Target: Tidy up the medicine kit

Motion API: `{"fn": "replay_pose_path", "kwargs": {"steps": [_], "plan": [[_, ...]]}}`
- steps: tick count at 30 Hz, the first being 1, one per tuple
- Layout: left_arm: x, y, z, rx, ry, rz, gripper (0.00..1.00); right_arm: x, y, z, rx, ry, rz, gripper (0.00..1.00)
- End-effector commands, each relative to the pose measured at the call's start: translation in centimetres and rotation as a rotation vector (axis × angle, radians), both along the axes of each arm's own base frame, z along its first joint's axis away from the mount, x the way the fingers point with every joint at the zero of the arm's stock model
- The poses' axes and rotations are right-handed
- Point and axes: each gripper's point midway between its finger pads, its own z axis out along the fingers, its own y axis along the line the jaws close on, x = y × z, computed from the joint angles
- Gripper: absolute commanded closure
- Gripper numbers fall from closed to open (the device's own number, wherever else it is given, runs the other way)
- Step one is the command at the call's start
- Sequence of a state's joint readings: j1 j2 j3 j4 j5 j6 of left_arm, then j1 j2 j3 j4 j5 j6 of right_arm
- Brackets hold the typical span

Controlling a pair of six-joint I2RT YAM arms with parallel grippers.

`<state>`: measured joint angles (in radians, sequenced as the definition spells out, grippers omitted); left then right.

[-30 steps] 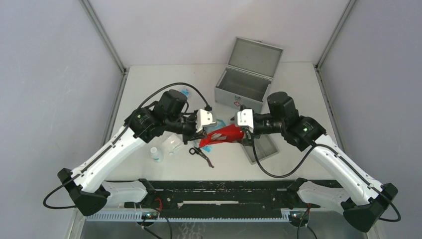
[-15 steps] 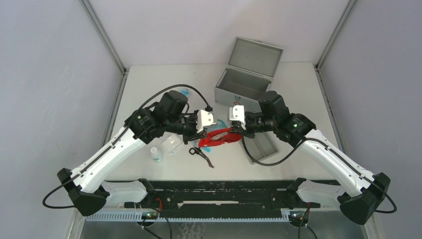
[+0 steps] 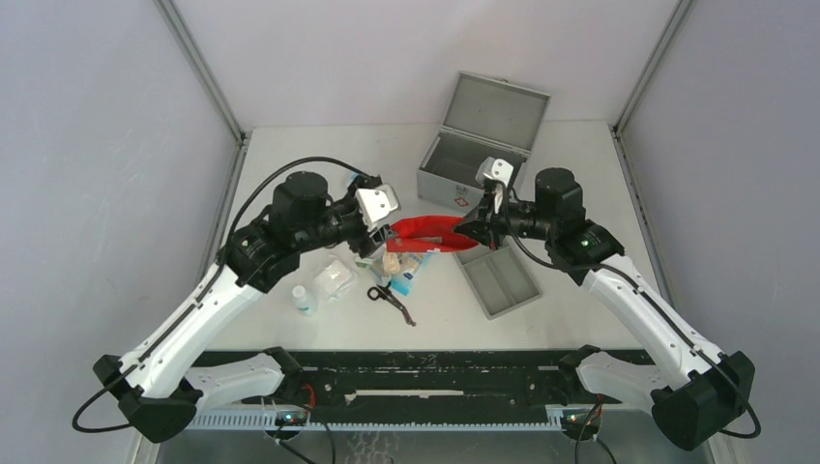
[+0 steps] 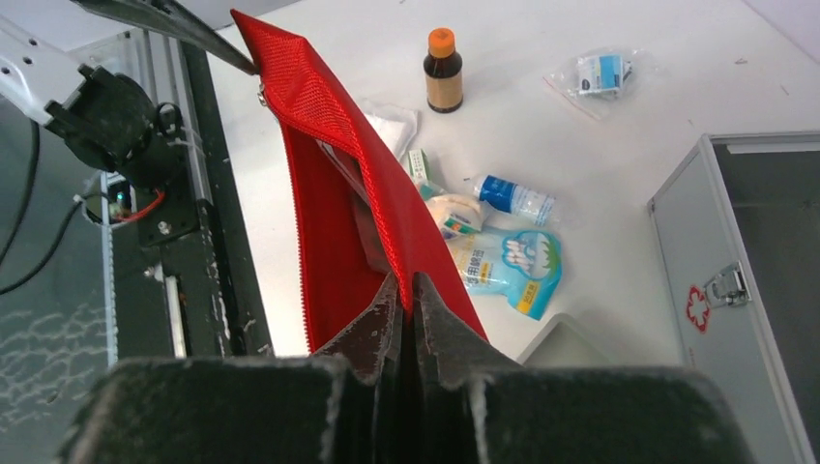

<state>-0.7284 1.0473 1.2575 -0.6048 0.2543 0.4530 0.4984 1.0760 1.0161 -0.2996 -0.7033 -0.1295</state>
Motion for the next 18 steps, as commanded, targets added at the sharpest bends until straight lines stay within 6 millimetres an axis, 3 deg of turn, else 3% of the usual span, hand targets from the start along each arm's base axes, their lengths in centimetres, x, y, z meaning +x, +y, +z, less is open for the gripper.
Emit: {"fn": "replay_pose_path", "kwargs": {"steps": [1, 6, 9, 15, 17, 18], "plan": [[1.2, -0.9, 0.7, -0.068, -0.005, 0.004, 0.32, -0.9, 0.3, 3.6, 0.134, -0.032, 0.021, 1.00], [0.7, -2.4, 0.0, -0.089, 0.068, -0.067, 0.35, -1.4, 0.3, 3.6, 0.152, -0.044, 0.039, 1.00], [0.4, -3.1, -0.2, -0.097, 0.107, -0.097, 0.43, -1.4, 0.3, 3.3, 0.151, -0.037, 0.046, 1.00], [-0.3, -3.0, -1.2, -0.056, 0.126, -0.134, 0.81, -1.4, 0.0, 2.5, 0.138, -0.045, 0.057, 1.00], [-0.6, -2.7, -1.5, -0.030, 0.117, -0.148, 0.94, -1.4, -0.1, 2.4, 0.126, -0.058, 0.060, 0.95], [-0.8, -2.5, -1.6, -0.017, 0.112, -0.155, 0.97, -1.4, -0.2, 2.2, 0.116, -0.067, 0.065, 0.88]]}}
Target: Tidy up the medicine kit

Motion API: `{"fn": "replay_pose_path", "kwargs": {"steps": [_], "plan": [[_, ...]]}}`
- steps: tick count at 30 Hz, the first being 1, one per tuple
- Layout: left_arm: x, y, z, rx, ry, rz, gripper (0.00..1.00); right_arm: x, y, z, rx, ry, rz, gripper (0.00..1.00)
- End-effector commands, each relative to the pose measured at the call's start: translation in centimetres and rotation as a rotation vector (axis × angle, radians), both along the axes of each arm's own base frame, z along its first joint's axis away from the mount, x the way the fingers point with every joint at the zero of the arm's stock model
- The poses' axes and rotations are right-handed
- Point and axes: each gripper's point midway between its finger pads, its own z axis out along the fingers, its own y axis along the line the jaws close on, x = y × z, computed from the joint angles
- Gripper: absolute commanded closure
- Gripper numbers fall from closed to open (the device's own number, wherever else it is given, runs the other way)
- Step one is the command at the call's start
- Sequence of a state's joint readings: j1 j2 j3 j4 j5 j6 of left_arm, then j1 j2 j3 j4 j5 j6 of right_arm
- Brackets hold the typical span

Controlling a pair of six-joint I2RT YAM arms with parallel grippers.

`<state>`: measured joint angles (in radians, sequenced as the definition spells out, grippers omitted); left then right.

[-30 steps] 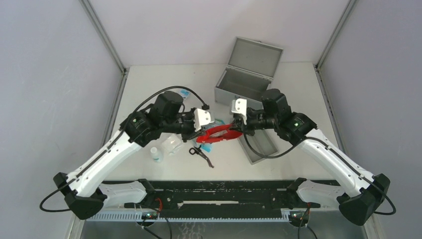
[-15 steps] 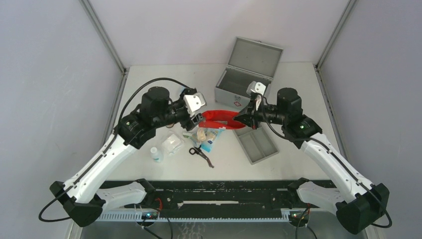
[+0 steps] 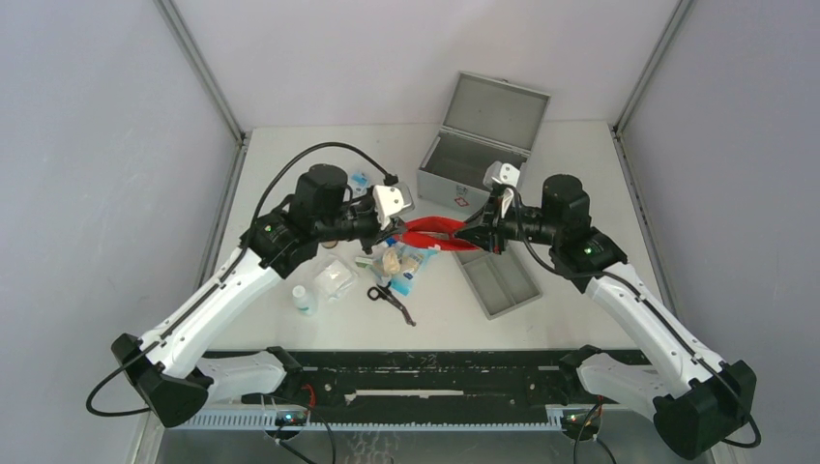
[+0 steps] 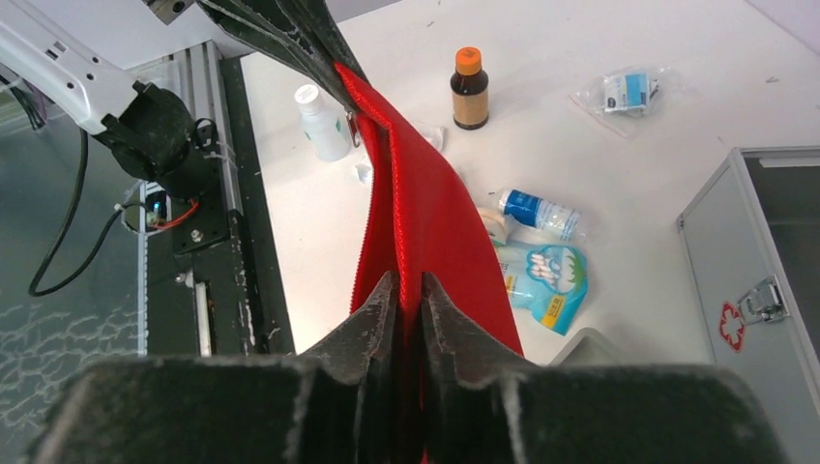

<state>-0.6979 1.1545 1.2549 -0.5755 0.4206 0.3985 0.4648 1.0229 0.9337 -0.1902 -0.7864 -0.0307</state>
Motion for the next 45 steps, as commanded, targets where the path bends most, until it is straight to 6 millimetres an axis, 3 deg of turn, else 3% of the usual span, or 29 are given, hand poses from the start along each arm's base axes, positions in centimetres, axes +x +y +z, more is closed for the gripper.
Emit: {"fn": "replay_pose_path", "kwargs": {"steps": [1, 3, 6, 11, 19, 27, 33, 36, 38, 40, 42, 45], "plan": [[-1.1, 0.5, 0.9, 0.019, -0.046, -0.068, 0.99, -0.4, -0.1, 1.6, 0.014, -0.115, 0.040, 0.78], [-1.5, 1.0, 0.4, 0.054, -0.049, -0.088, 1.00, -0.5, -0.3, 1.1, -0.021, -0.151, 0.038, 0.56], [-2.0, 1.4, -0.4, 0.112, -0.027, -0.112, 1.00, -0.7, -0.2, 0.7, -0.096, -0.246, 0.032, 0.40], [-2.4, 1.3, -1.2, 0.162, 0.019, -0.135, 1.00, -0.9, 0.9, 0.3, -0.204, -0.308, 0.042, 0.34], [-2.0, 0.4, -1.4, 0.175, 0.051, -0.120, 1.00, -2.3, 3.1, -1.7, -0.253, -0.187, 0.157, 0.28], [-1.9, 0.1, -1.2, 0.154, 0.059, -0.106, 1.00, -2.3, 3.9, -3.1, -0.255, -0.097, 0.158, 0.37], [-2.1, 0.1, -1.6, 0.159, 0.067, -0.114, 1.00, -0.8, 4.0, -3.1, -0.251, -0.106, 0.090, 0.60], [-2.1, 0.1, -1.8, 0.164, 0.070, -0.117, 0.99, -0.3, 4.0, -3.1, -0.252, -0.104, 0.065, 0.78], [-1.7, 0.2, -2.0, 0.169, 0.059, -0.102, 0.92, 0.3, 3.7, -3.1, -0.252, -0.098, 0.032, 0.89], [-0.9, 0.4, -2.1, 0.172, 0.039, -0.062, 0.77, 1.1, 3.1, -2.9, -0.232, -0.082, -0.011, 0.99], [0.2, 0.8, -2.1, 0.172, 0.018, -0.011, 0.65, 2.0, 2.5, -2.9, -0.211, -0.058, -0.062, 1.00], [2.6, 1.8, -1.5, 0.124, 0.022, 0.079, 0.55, 3.5, 1.3, -3.1, -0.189, -0.021, -0.138, 1.00]]}}
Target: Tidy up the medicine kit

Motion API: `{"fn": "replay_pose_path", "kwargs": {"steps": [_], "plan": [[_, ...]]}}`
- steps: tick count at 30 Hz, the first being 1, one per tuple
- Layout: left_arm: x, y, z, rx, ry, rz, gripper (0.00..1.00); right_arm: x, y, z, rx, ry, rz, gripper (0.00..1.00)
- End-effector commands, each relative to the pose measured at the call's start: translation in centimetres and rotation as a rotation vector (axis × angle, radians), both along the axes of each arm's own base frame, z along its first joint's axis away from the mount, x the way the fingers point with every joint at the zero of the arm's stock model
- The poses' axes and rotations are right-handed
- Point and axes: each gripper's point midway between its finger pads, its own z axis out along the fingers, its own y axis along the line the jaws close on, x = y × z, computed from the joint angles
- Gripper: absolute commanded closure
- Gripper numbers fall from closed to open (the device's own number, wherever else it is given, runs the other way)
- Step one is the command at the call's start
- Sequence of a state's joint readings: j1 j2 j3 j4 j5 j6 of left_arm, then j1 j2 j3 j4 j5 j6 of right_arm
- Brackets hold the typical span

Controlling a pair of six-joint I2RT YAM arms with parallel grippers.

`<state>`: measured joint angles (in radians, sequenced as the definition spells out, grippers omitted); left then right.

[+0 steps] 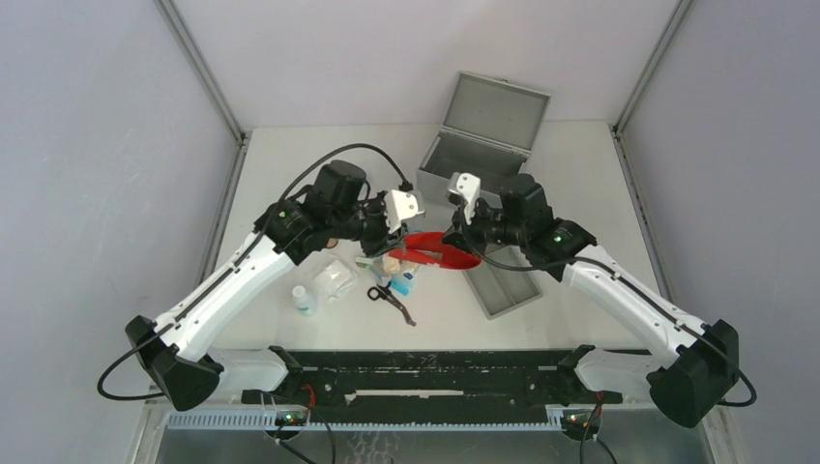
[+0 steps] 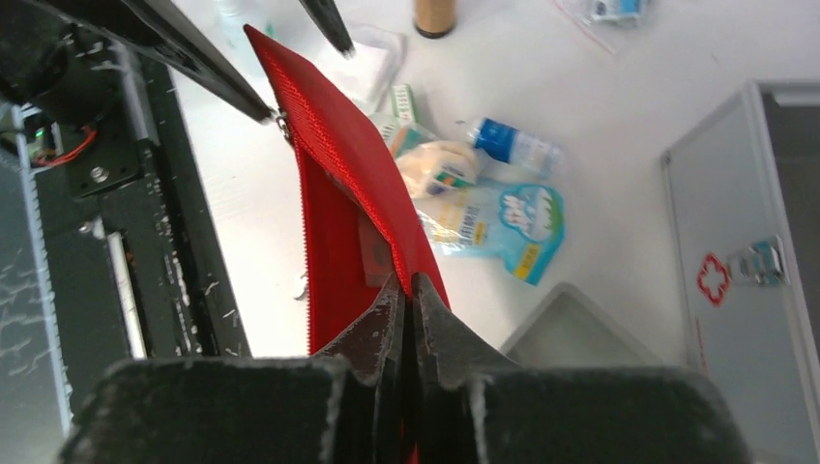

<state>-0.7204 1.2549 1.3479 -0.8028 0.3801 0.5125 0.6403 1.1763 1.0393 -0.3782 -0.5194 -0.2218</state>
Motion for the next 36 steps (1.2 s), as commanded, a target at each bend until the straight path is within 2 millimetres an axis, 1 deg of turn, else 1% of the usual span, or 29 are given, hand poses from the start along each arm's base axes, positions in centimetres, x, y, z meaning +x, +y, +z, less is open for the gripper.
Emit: {"fn": "replay_pose_path", "kwargs": {"steps": [1, 3, 5, 6, 7, 8, 9, 10, 11, 13, 14, 15, 16, 20, 23, 26, 30, 35, 36], "plan": [[4.1, 1.3, 2.4, -0.104, -0.055, 0.160, 0.52, 3.0, -1.5, 1.5, 0.082, -0.001, -0.157, 1.00], [6.5, 2.4, 3.0, -0.150, -0.056, 0.259, 0.44, 4.2, -2.5, 1.3, 0.091, 0.021, -0.224, 1.00], [9.2, 3.8, 3.2, -0.184, -0.058, 0.381, 0.37, 5.4, -3.8, 1.2, 0.099, 0.036, -0.290, 1.00], [10.7, 4.6, 3.3, -0.198, -0.059, 0.452, 0.34, 6.0, -4.3, 1.2, 0.101, 0.038, -0.320, 1.00], [12.6, 5.9, 3.0, -0.196, -0.065, 0.543, 0.32, 6.3, -4.8, 1.2, 0.103, 0.040, -0.341, 1.00], [14.1, 7.0, 2.7, -0.194, -0.057, 0.616, 0.30, 6.6, -5.2, 1.2, 0.107, 0.041, -0.356, 1.00], [15.4, 7.8, 2.1, -0.181, -0.040, 0.674, 0.29, 6.8, -5.6, 1.4, 0.112, 0.040, -0.367, 1.00], [16.7, 8.6, 1.2, -0.169, -0.013, 0.722, 0.26, 7.0, -5.8, 1.6, 0.117, 0.034, -0.375, 1.00], [17.8, 9.3, 0.6, -0.162, 0.012, 0.762, 0.21, 7.2, -6.2, 1.8, 0.118, 0.027, -0.386, 1.00], [20.1, 10.7, -1.4, -0.143, 0.071, 0.838, 0.06, 7.4, -6.7, 2.2, 0.125, 0.012, -0.403, 1.00], [21.1, 11.3, -2.3, -0.134, 0.094, 0.866, 0.02, 7.4, -7.0, 2.4, 0.127, 0.007, -0.410, 1.00], [22.2, 11.9, -3.3, -0.122, 0.116, 0.896, 0.01, 7.4, -7.2, 2.5, 0.128, 0.003, -0.413, 1.00], [23.3, 12.3, -4.7, -0.104, 0.143, 0.922, 0.00, 7.5, -7.4, 2.6, 0.129, 0.000, -0.417, 1.00], [26.8, 13.5, -7.8, -0.058, 0.168, 0.986, 0.00, 7.6, -8.0, 2.8, 0.131, -0.005, -0.430, 1.00], [28.9, 13.5, -10.0, -0.025, 0.183, 1.010, 0.01, 7.7, -8.3, 2.8, 0.135, -0.003, -0.435, 1.00], [30.8, 13.6, -11.7, -0.004, 0.197, 1.044, 0.04, 7.7, -8.5, 2.7, 0.136, 0.002, -0.435, 1.00], [32.4, 13.8, -14.1, -0.001, 0.236, 1.081, 0.08, 7.7, -8.7, 2.7, 0.137, 0.004, -0.437, 1.00], [33.8, 14.1, -15.5, -0.026, 0.291, 1.126, 0.15, 7.7, -8.8, 2.5, 0.138, 0.012, -0.435, 1.00], [34.0, 14.1, -16.0, -0.029, 0.311, 1.137, 0.17, 7.7, -8.8, 2.5, 0.139, 0.013, -0.432, 1.00]]}}
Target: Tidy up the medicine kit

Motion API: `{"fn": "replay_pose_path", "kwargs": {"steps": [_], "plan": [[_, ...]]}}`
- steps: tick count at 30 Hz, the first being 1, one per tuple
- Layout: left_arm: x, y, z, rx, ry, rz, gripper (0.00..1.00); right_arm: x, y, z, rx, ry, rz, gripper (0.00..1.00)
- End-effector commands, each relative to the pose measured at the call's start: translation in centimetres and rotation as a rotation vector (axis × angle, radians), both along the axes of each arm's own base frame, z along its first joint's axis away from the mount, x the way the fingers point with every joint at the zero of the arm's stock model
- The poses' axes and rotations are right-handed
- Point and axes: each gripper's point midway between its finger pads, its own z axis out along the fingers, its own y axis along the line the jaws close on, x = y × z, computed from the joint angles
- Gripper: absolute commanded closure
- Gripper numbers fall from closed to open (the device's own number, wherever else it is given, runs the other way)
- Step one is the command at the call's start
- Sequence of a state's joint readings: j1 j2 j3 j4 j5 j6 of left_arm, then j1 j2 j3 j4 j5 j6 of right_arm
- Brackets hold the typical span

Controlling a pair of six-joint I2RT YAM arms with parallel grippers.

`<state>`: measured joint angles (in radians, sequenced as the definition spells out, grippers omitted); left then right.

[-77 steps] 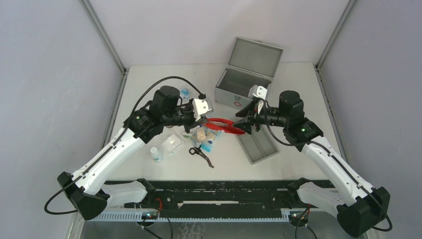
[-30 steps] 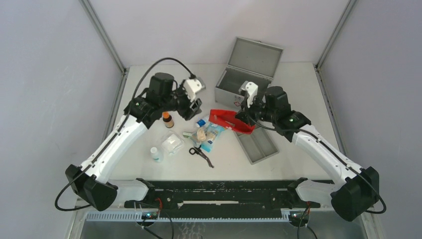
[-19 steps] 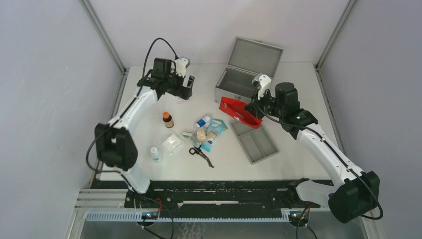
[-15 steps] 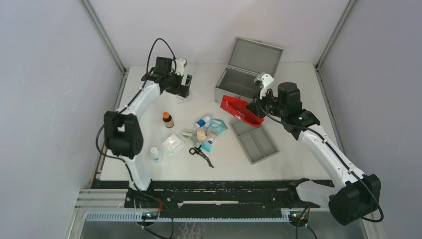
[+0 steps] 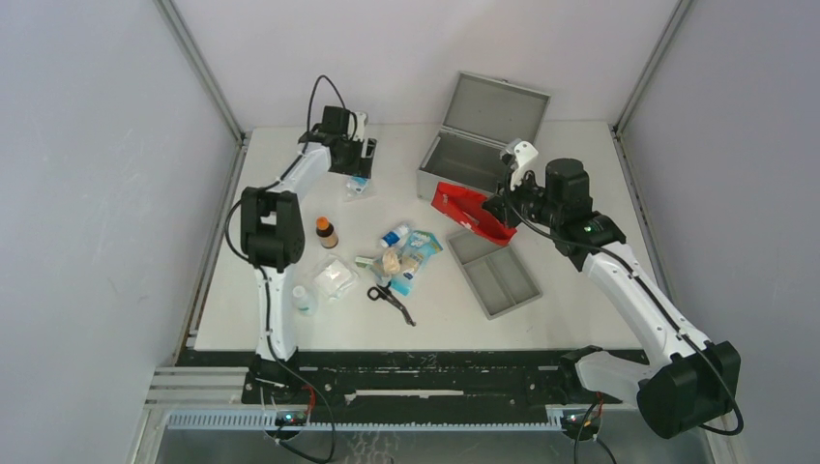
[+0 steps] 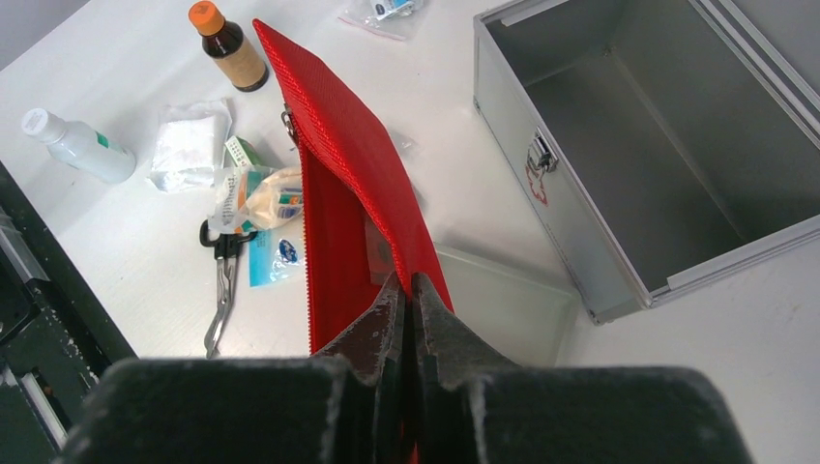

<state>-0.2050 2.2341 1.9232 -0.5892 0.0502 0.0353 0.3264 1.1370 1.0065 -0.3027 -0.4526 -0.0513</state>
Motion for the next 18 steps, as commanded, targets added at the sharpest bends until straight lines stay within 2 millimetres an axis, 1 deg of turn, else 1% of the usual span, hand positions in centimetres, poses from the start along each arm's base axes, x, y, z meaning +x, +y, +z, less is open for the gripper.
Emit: {"fn": "replay_pose_path", "kwargs": {"steps": [1, 7, 12, 18], "plan": [[2.1, 0.5, 1.5, -0.065, -0.019, 0.087, 0.18, -0.1, 0.1, 1.5, 0.038, -0.043, 0.008, 1.00], [1.9, 0.6, -1.1, -0.142, 0.088, 0.148, 0.25, -0.2, 0.0, 1.7, 0.043, -0.046, 0.009, 1.00], [1.9, 0.6, -1.8, -0.171, 0.108, 0.172, 0.29, -0.3, 0.0, 1.7, 0.046, -0.043, 0.015, 1.00], [1.4, 0.2, -2.5, -0.190, 0.133, 0.161, 0.44, -0.3, 0.0, 1.6, 0.044, -0.040, 0.018, 1.00]]}}
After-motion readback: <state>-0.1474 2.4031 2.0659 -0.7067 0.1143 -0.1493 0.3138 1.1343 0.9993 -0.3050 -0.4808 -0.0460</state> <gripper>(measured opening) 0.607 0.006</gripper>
